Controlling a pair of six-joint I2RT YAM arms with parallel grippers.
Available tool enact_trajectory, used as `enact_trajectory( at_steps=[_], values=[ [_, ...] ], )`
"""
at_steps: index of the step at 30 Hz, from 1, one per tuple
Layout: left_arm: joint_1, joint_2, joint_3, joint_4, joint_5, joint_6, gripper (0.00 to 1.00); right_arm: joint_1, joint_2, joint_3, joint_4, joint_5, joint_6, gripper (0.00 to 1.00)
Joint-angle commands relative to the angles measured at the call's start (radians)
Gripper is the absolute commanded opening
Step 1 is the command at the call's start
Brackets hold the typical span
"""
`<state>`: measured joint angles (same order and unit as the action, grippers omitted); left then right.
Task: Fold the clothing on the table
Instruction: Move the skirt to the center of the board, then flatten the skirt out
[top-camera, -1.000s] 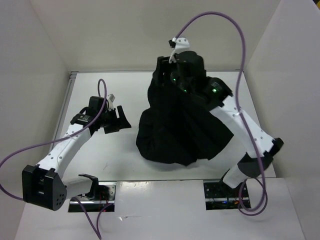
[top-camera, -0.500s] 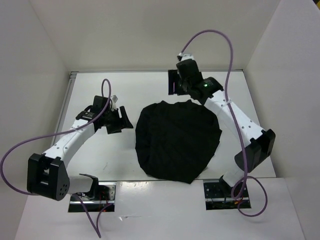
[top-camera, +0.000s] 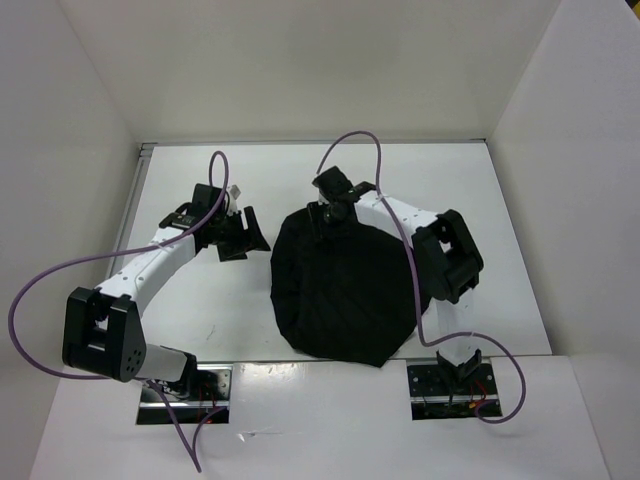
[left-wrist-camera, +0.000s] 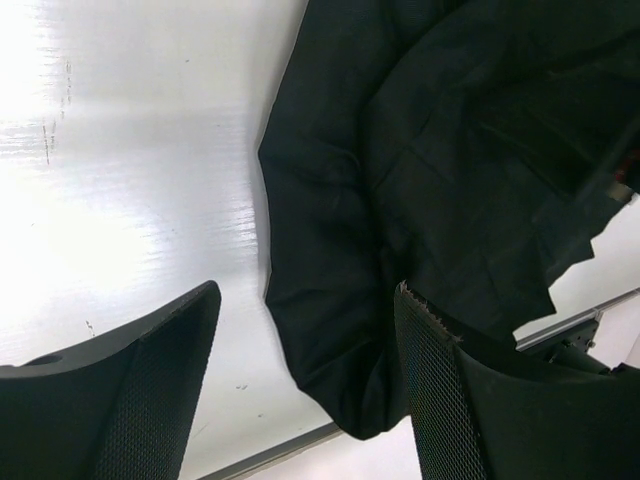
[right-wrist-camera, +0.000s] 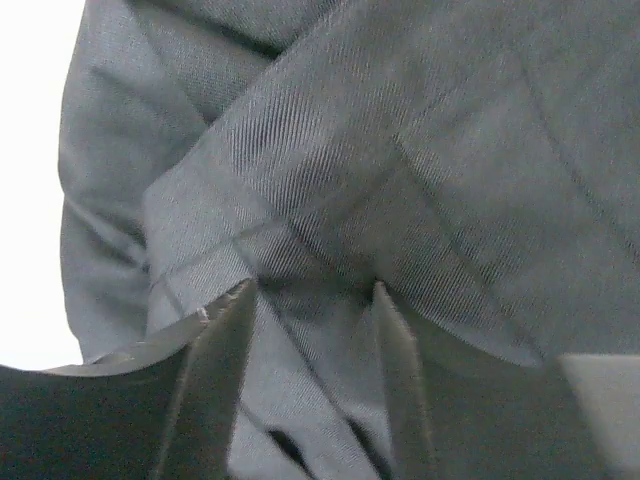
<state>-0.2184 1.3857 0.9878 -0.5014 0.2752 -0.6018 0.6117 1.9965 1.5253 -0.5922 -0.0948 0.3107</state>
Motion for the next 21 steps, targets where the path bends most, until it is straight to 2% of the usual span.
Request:
enact_trajectory(
  at_steps=[1, 2, 3, 4, 6, 8, 12, 16, 21],
  values=[
    [-0.002, 0.001, 0.038, 0.014, 0.025, 0.022, 0.77, 0.011, 0.044, 0.064, 0.071, -0.006, -0.028, 0.54],
    [-0.002, 0.001, 0.038, 0.014, 0.025, 0.022, 0.77, 0.011, 0.071, 0.064, 0.080, -0.006, -0.028, 0.48],
    [-0.002, 0.001, 0.038, 0.014, 0.025, 0.022, 0.77, 0.011, 0.082, 0.076, 0.080, -0.006, -0.028, 0.36],
    [-0.002, 0.001, 0.038, 0.014, 0.025, 0.022, 0.77, 0.011, 0.082, 0.076, 0.059, -0.006, -0.028, 0.15],
    [-0.002, 0.001, 0.038, 0.014, 0.025, 0.022, 0.77, 0.023, 0.050, 0.090, 0.049, 0.032, -0.028, 0.00],
    [-0.002, 0.001, 0.029, 0.014, 0.025, 0.022, 0.77, 0.043, -0.025, 0.090, 0.037, 0.053, -0.041, 0.00],
    [-0.002, 0.001, 0.020, 0.014, 0.025, 0.022, 0.77, 0.043, -0.291, 0.131, -0.087, 0.125, -0.022, 0.00],
    [-0.002, 0.001, 0.008, 0.023, 0.025, 0.022, 0.79, 0.043, -0.456, 0.113, -0.240, 0.329, 0.056, 0.00],
    [-0.002, 0.001, -0.001, 0.032, 0.025, 0.022, 0.79, -0.095, -0.510, -0.010, -0.507, 0.513, 0.243, 0.00]
  ],
)
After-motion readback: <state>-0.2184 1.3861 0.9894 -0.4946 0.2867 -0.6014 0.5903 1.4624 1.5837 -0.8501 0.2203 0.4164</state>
